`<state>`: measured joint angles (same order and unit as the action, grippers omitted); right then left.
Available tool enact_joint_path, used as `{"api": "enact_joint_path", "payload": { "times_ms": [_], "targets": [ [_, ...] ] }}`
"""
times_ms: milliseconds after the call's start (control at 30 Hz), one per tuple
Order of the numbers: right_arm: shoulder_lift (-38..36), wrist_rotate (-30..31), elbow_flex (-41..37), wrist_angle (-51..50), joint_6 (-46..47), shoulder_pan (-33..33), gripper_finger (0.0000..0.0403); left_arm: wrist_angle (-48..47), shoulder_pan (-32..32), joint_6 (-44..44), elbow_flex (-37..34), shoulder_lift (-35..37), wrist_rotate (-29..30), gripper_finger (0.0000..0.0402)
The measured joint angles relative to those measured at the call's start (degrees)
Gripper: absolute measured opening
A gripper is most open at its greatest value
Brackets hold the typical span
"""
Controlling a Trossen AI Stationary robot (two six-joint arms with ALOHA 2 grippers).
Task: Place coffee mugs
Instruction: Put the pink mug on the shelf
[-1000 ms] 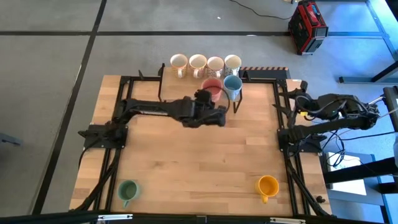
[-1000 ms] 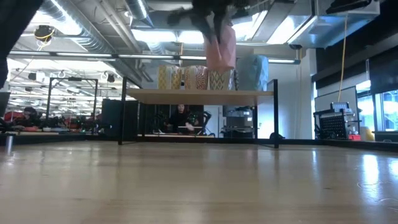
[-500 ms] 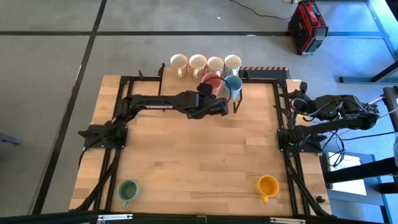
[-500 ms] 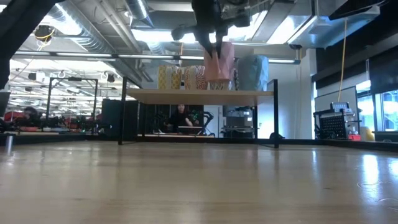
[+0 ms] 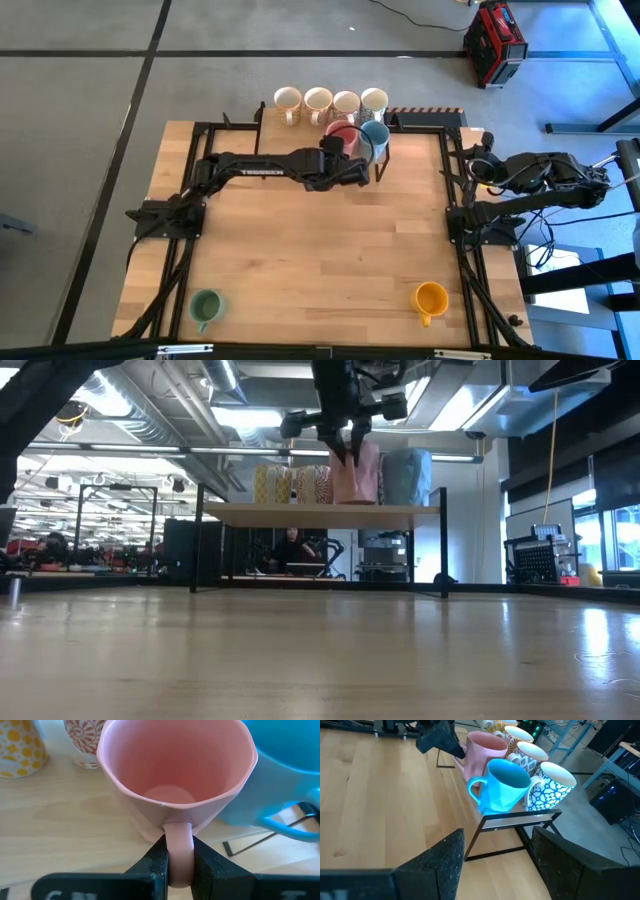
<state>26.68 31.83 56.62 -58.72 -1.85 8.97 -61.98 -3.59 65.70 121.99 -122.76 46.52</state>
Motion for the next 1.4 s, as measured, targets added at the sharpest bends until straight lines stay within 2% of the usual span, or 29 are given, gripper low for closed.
{"api": "enact_joint_path", "payload": {
  "times_ms": [533, 1100, 1400],
  "targets": [
    [0.0, 0.0, 0.0, -1.6, 0.0, 0.0, 0.0223, 3.1, -0.8, 1.4, 0.0, -0.8, -0.5, 0.0041],
    [0.0, -1.1, 0.0, -1.5, 0.0, 0.0, 0.0223, 3.9, -0.5, -0.8, 0.0, -0.8, -0.7, 0.0084],
    [0.0, -1.0, 0.0, -1.5, 0.0, 0.0, 0.0223, 4.3, -0.5, -1.9, 0.0, -0.8, -1.8, 0.0128]
  ]
}}
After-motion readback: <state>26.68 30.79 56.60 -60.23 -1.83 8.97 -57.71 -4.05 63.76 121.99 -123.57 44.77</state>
